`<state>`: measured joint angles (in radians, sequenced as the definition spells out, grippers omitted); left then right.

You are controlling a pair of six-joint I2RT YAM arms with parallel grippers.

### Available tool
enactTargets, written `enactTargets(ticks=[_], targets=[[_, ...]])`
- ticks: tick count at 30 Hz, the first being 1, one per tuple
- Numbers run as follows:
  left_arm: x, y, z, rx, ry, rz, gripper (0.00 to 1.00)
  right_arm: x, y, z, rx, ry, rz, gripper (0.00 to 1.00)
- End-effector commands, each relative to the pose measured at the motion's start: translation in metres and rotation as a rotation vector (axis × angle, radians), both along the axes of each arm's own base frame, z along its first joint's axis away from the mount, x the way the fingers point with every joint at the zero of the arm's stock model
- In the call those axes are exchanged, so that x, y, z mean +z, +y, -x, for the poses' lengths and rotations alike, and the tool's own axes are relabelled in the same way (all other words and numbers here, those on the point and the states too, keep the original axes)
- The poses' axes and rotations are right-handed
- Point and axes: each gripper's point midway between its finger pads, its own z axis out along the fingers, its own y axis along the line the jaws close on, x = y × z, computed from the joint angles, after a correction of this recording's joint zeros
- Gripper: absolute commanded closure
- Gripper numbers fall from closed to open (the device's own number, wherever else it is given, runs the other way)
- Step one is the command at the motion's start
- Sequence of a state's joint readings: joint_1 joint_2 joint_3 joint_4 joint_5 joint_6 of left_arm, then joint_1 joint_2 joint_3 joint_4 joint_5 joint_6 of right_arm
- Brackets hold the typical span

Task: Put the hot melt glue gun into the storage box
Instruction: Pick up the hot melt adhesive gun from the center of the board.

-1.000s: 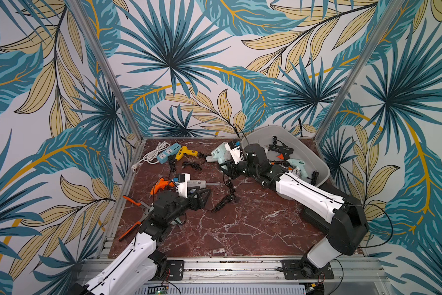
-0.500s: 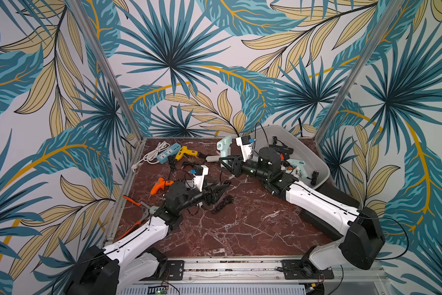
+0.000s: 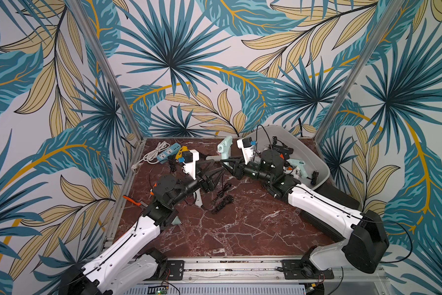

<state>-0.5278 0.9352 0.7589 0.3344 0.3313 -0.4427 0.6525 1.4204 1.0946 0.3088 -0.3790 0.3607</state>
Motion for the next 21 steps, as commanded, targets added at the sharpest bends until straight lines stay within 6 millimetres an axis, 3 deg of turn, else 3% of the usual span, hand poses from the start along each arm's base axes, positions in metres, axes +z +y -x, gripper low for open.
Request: enactTargets(ticks=[1,7,13,21], targets=[[0.003,0.009,-0.007,0.077,0.062,-0.068,0.2,0.002,-0.006,0.007,0.003,-0.094,0.052,1.0],[0.019,0.002,-0.019,0.072,0.106,-0.14,0.18,-0.004,-0.013,0.009,-0.015,-0.137,0.127,1.0],[0.013,-0.015,-0.039,0.05,0.189,-0.212,0.2,-0.008,-0.019,0.01,-0.041,-0.16,0.19,1.0],[0.003,-0.044,-0.047,-0.049,0.221,-0.251,0.37,-0.014,-0.03,0.009,-0.083,-0.185,0.265,1.0]])
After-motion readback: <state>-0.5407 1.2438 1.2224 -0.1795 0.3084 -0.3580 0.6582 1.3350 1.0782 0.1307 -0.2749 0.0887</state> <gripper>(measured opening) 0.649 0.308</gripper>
